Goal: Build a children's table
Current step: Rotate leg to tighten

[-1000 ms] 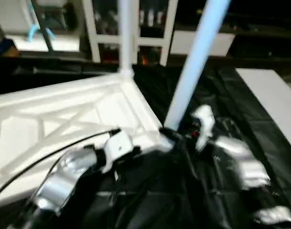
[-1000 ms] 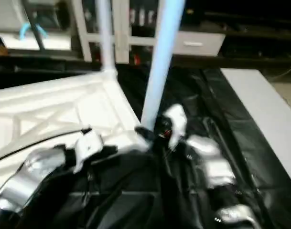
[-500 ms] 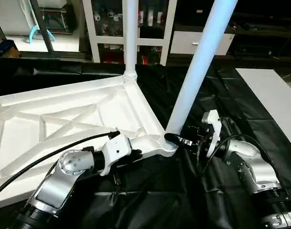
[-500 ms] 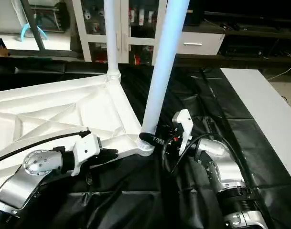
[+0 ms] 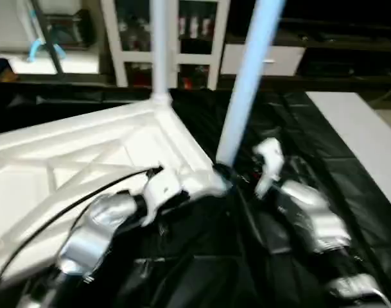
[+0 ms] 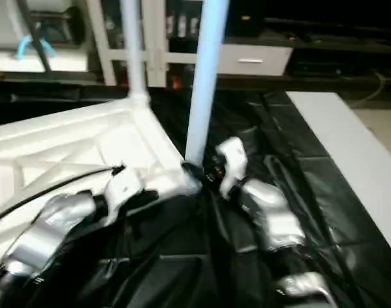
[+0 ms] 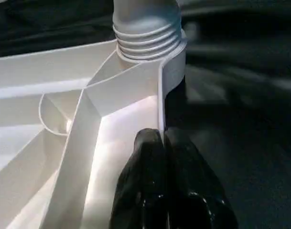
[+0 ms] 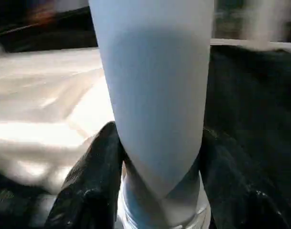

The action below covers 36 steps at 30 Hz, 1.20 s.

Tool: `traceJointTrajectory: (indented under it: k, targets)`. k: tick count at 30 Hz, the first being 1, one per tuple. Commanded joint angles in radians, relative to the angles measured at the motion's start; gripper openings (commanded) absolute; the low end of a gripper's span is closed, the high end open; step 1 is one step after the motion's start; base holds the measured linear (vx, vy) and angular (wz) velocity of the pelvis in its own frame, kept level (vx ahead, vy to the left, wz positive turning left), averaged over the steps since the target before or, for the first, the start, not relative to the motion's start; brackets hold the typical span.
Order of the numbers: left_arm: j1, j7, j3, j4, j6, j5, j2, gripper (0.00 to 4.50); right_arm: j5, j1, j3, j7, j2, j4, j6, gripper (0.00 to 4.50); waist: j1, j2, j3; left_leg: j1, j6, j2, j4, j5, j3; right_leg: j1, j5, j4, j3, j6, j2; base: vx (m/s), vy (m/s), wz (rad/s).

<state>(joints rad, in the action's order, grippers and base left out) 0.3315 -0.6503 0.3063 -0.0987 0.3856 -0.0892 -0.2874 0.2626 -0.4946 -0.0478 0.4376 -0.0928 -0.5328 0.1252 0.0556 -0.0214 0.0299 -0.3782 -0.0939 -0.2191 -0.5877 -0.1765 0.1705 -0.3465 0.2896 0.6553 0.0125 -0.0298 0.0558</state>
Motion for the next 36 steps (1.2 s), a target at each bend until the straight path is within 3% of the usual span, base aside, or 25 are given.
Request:
traceJointTrajectory:
  k: [1,2,4,6,7,10,11,12,16,17,19,21,27,31,32,36]
  targets:
    - [0.02,0.042,0.083,-0.023,0.048,0.016,0.115,0.0,-0.046,-0.033,0.097,-0.323,0.034,-0.196,-0.006,1.93,0.002,0.008,-0.044,0.021,-0.044,-0.009,0.068,-0.127,-0.002,0.019,-0.138,-0.08,-0.026,0.216,0.058,0.0,0.0,0.0]
    - [0.041,0.068,0.084,-0.043,0.05,0.015,0.15,0.0,-0.055,-0.051,0.094,-0.36,0.055,-0.222,-0.032,1.93,0.001,0.011,-0.044,0.023,-0.048,-0.01,0.066,-0.117,-0.001,0.014,-0.167,-0.08,-0.027,0.216,0.058,0.0,0.0,0.0]
    - [0.064,0.073,0.098,-0.063,0.029,0.009,0.183,0.0,-0.057,-0.078,0.088,-0.359,0.091,-0.253,-0.071,1.93,0.004,0.007,-0.05,0.019,-0.039,-0.005,0.06,-0.077,-0.002,0.023,-0.258,-0.073,-0.027,0.204,0.055,0.0,0.0,0.0]
    - [0.066,0.052,0.109,-0.063,0.015,0.0,0.174,0.0,-0.036,-0.097,0.092,-0.309,0.109,-0.264,-0.085,1.93,0.004,0.003,-0.054,0.012,-0.001,0.0,0.053,-0.027,-0.002,0.03,-0.41,-0.063,-0.024,0.178,0.049,0.0,0.0,0.0]
    - [0.058,0.021,0.115,-0.056,-0.003,-0.009,0.143,0.0,-0.008,-0.109,0.088,-0.209,0.113,-0.256,-0.1,1.93,0.002,0.001,-0.054,0.011,0.01,-0.001,0.053,-0.033,-0.002,0.03,-0.421,-0.063,-0.023,0.177,0.05,0.0,0.0,0.0]
    - [0.023,-0.013,0.097,-0.033,-0.006,-0.008,0.081,0.0,-0.017,-0.091,0.057,-0.101,0.064,-0.19,-0.114,1.93,0.004,0.004,-0.052,0.012,0.032,-0.005,0.054,-0.047,-0.003,0.028,-0.421,-0.064,-0.02,0.178,0.05,0.0,0.0,0.0]
    - [0.014,-0.022,0.09,-0.029,-0.011,-0.005,0.069,0.0,-0.023,-0.086,0.052,-0.087,0.05,-0.179,-0.12,2.49,0.005,0.002,-0.051,0.01,0.032,-0.006,0.053,-0.039,-0.003,0.032,-0.421,-0.063,-0.019,0.177,0.049,0.0,0.0,0.0]
    - [-0.012,-0.061,0.082,-0.01,-0.037,0.012,0.037,0.0,-0.008,-0.069,0.056,-0.045,0.022,-0.139,-0.119,2.63,0.007,0.004,-0.051,0.013,0.029,-0.008,0.055,-0.048,-0.003,0.029,-0.406,-0.065,-0.018,0.178,0.049,0.0,0.0,0.0]
    - [-0.124,-0.215,0.052,0.071,-0.109,0.086,-0.1,0.0,0.155,0.031,0.068,0.264,-0.115,0.084,0.015,2.83,0.017,0.004,-0.05,0.017,0.041,-0.011,0.054,-0.053,-0.005,0.032,-0.424,-0.065,-0.017,0.172,0.043,0.0,0.0,0.0]
    - [-0.136,-0.229,0.046,0.08,-0.109,0.098,-0.114,0.0,0.17,0.05,0.061,0.32,-0.143,0.115,0.036,3.07,0.021,0.008,-0.047,0.018,0.047,-0.012,0.055,-0.058,-0.004,0.027,-0.42,-0.066,-0.017,0.171,0.041,0.0,0.0,0.0]
    - [-0.154,-0.25,0.037,0.093,-0.106,0.116,-0.133,0.0,0.181,0.08,0.045,0.402,-0.192,0.152,0.06,3.11,0.031,0.009,-0.042,0.02,0.044,-0.011,0.057,-0.082,0.002,0.018,-0.355,-0.07,-0.019,0.184,0.044,0.0,0.0,0.0]
    - [-0.177,-0.288,0.029,0.121,-0.096,0.154,-0.162,0.0,0.165,0.119,0.027,0.51,-0.267,0.166,0.066,3.3,0.039,0.008,-0.041,0.018,0.04,-0.014,0.058,-0.085,0.001,0.022,-0.321,-0.073,-0.02,0.186,0.047,0.0,0.0,0.0]
    - [-0.175,-0.305,0.041,0.123,-0.115,0.158,-0.178,0.0,0.126,0.143,-0.007,0.565,-0.304,0.159,0.036,3.3,0.038,0.007,-0.039,0.017,0.038,-0.011,0.06,-0.1,0.002,0.019,-0.243,-0.078,-0.022,0.196,0.052,0.0,0.0,0.0]
    - [-0.172,-0.313,0.043,0.122,-0.118,0.158,-0.178,0.0,0.11,0.145,-0.026,0.568,-0.299,0.162,0.038,3.3,0.036,0.008,-0.04,0.017,0.039,-0.011,0.059,-0.078,0.001,0.018,-0.268,-0.075,-0.021,0.202,0.049,0.0,0.0,0.0]
    - [-0.172,-0.314,0.043,0.124,-0.117,0.158,-0.18,0.0,0.125,0.148,-0.029,0.585,-0.297,0.169,0.056,3.06,0.035,0.008,-0.04,0.017,0.041,-0.01,0.059,-0.078,0.001,0.019,-0.274,-0.075,-0.02,0.204,0.049,0.0,0.0,0.0]
    - [-0.172,-0.313,0.046,0.125,-0.116,0.157,-0.187,0.0,0.131,0.151,-0.031,0.593,-0.291,0.175,0.069,2.79,0.032,0.006,-0.04,0.016,0.045,-0.01,0.06,-0.09,0.001,0.02,-0.257,-0.077,-0.02,0.207,0.05,0.0,0.0,0.0]
